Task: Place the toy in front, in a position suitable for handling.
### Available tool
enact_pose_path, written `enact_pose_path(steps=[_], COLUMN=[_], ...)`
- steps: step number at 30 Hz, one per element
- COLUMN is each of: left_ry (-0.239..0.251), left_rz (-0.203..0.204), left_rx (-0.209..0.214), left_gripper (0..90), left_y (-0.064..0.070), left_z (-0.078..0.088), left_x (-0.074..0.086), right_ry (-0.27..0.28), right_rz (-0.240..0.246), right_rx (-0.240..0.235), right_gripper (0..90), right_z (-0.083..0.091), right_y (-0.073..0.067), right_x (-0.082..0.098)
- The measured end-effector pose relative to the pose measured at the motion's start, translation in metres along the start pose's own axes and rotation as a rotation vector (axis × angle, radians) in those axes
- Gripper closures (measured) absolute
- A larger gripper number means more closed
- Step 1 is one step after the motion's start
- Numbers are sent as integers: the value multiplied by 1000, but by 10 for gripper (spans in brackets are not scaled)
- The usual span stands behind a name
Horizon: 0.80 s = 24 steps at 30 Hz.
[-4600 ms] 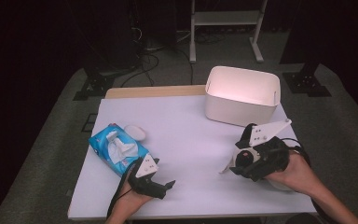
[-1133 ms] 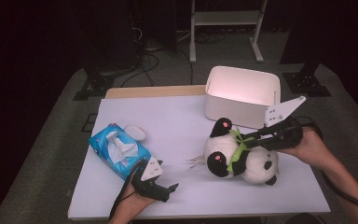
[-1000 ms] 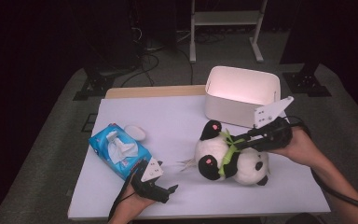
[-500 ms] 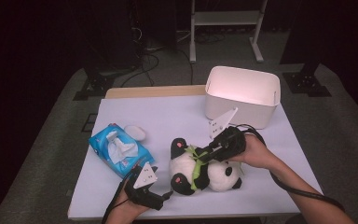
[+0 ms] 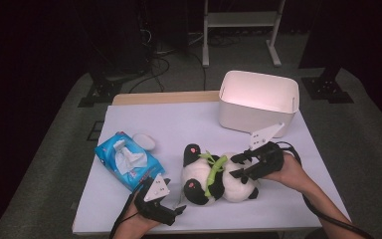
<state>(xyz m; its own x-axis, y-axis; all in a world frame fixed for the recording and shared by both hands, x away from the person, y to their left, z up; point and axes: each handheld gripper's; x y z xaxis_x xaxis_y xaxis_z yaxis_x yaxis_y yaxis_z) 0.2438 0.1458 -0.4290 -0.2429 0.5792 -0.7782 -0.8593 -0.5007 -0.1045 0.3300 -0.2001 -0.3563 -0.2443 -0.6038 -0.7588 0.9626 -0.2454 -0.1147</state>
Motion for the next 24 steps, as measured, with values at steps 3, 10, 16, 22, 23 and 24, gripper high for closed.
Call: enact_pose_path(steps=[3, 10, 16, 22, 23, 24], left_ry=[3, -11, -25, -31, -39, -43], left_rz=[0, -36, -72, -77, -82, -87], left_rx=[10, 9, 9, 19, 19, 21], left_gripper=[53, 57, 113, 130, 131, 131], left_y=[0, -3, -12, -22, -24, -26], left_z=[-1, 11, 25, 34, 37, 39], left_x=[-2, -7, -11, -16, -18, -18], right_ry=[3, 115, 103, 123, 131, 131], right_rz=[5, -4, 43, 38, 39, 39], right_rx=[33, 44, 77, 84, 88, 88], right_gripper=[475, 482, 469, 441, 438, 438], right_z=[1, -6, -7, -8, -9, -9], right_y=[-2, -2, -10, -11, -11, -11], right_x=[6, 35, 35, 38, 39, 39])
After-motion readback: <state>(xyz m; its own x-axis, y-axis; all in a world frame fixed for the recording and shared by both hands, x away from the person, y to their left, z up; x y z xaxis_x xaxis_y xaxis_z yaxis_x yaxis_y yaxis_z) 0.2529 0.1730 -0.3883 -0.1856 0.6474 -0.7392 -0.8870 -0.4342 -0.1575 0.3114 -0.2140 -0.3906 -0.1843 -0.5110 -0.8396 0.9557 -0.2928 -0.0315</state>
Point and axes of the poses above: each handheld gripper's, and its own axes: z roughly backward along the jaws, x roughly out of its underside, y roughly to its right, and after that the axes turned 2 degrees about -z, right-handed
